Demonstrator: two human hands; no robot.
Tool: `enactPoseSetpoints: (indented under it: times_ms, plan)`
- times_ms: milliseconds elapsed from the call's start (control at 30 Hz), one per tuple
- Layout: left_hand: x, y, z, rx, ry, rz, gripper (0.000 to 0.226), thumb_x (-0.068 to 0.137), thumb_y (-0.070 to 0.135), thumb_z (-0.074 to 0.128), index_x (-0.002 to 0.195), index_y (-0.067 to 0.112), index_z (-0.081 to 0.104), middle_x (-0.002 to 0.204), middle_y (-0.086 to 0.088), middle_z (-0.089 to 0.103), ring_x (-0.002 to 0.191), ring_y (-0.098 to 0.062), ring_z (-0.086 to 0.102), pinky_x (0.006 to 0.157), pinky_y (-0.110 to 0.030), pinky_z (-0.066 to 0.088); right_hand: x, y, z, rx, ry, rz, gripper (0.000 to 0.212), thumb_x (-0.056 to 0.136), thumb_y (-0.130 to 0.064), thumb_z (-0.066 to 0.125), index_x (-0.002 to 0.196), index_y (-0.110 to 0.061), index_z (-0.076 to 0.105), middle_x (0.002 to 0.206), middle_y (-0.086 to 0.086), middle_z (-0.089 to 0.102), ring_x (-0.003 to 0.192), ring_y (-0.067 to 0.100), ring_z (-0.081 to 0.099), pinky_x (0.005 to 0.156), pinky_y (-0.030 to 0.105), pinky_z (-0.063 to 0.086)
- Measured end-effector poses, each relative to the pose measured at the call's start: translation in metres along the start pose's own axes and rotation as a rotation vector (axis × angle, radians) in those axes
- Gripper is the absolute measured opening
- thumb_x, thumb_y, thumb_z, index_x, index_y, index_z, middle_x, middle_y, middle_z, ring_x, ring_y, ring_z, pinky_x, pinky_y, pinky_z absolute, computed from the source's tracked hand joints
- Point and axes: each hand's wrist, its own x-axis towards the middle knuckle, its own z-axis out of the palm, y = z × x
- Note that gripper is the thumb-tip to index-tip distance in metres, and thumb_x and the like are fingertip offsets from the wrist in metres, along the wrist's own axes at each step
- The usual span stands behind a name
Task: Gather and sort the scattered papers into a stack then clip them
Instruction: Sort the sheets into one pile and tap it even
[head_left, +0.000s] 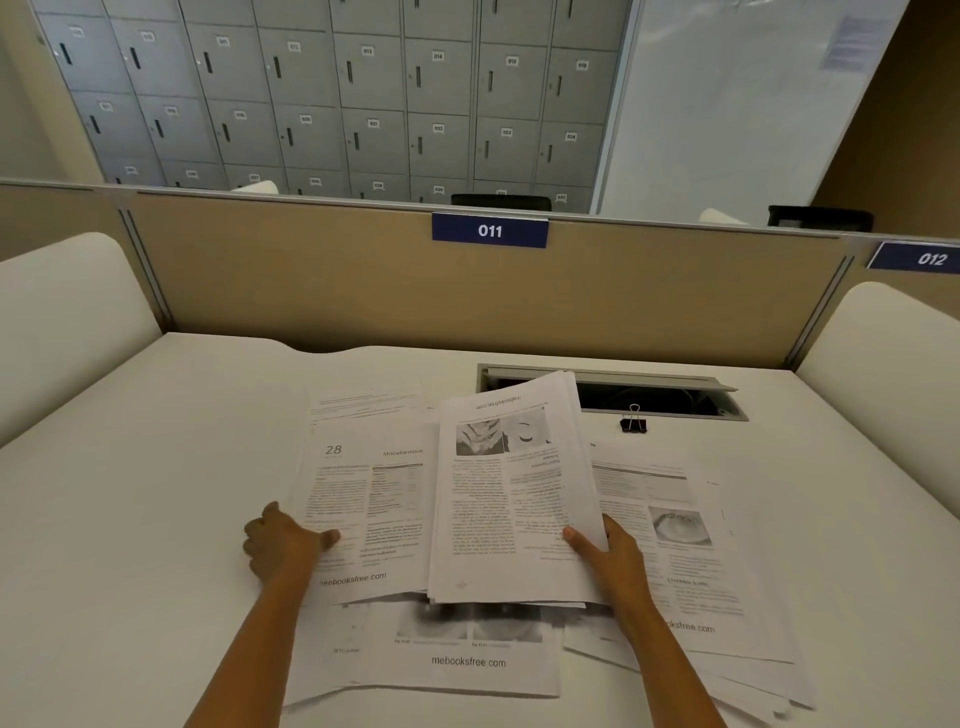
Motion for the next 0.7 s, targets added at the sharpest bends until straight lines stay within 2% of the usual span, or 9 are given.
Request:
enactPoseSetpoints:
  times_ms: [100,167,267,367,500,600,700]
  plan:
    - [0.001,-0.001,-0.009,-0.107,0.004,0.012,0.066,0.072,0.002,0.074,0.131,-0.003,0.046,0.128,-0.026,0.054,0.117,-0.041,0.051,0.100,-0.049,0.041,-0.001,-0.001,0.000,-0.020,-0.007,0.002,0.049,0.083,-0.026,0.067,0.127,-0.012,0.051,0.126,0.008,0.059,0.097,0.014,0.055,0.081,0.022,0.045]
    - [-0.004,0.001,-0.019,-0.125,0.043,0.058,0.042,0.079,0.002,0.067,0.120,-0.003,0.059,0.117,-0.025,0.062,0.104,-0.041,0.059,0.092,-0.048,0.047,-0.001,-0.002,0.000,-0.040,-0.003,-0.007,0.049,0.083,-0.025,0.066,0.127,-0.011,0.051,0.126,0.009,0.059,0.096,0.014,0.055,0.080,0.022,0.045]
    - [-0.014,0.010,-0.037,-0.156,0.140,0.123,0.027,0.085,0.004,0.060,0.111,-0.004,0.064,0.109,-0.027,0.065,0.097,-0.042,0.061,0.084,-0.045,0.048,0.000,-0.002,0.001,-0.043,-0.012,-0.010,0.048,0.084,-0.024,0.066,0.128,-0.010,0.050,0.127,0.010,0.058,0.101,0.018,0.056,0.084,0.025,0.044]
    - [-0.021,0.022,-0.060,-0.177,0.257,0.201,0.023,0.088,0.004,0.055,0.107,-0.003,0.066,0.105,-0.028,0.066,0.093,-0.044,0.060,0.081,-0.044,0.049,0.001,0.001,0.000,-0.036,-0.030,-0.003,0.050,0.084,-0.025,0.066,0.128,-0.010,0.050,0.129,0.009,0.057,0.107,0.021,0.056,0.087,0.027,0.044]
    - [-0.023,0.040,-0.092,-0.316,0.364,0.276,0.026,0.087,0.010,0.058,0.108,-0.003,0.066,0.110,-0.027,0.065,0.103,-0.042,0.060,0.095,-0.043,0.044,0.001,0.001,-0.001,-0.065,-0.046,-0.012,0.050,0.084,-0.027,0.066,0.128,-0.011,0.050,0.129,0.008,0.057,0.102,0.013,0.052,0.089,0.027,0.042]
    - [-0.032,0.057,-0.092,-0.411,0.323,0.328,0.029,0.087,0.013,0.061,0.111,-0.003,0.065,0.113,-0.023,0.065,0.105,-0.035,0.061,0.098,-0.037,0.043,0.003,0.000,-0.002,-0.115,-0.073,0.003,0.054,0.084,-0.031,0.065,0.130,-0.011,0.048,0.130,0.007,0.055,0.113,0.021,0.053,0.093,0.028,0.040]
    - [-0.044,0.071,-0.064,-0.473,0.190,0.329,0.031,0.086,0.017,0.063,0.112,0.000,0.066,0.113,-0.019,0.066,0.104,-0.031,0.062,0.096,-0.033,0.043,0.004,0.000,-0.002,-0.136,-0.130,0.007,0.068,0.076,-0.054,0.063,0.128,-0.014,0.048,0.127,0.003,0.056,0.112,0.022,0.054,0.093,0.031,0.043]
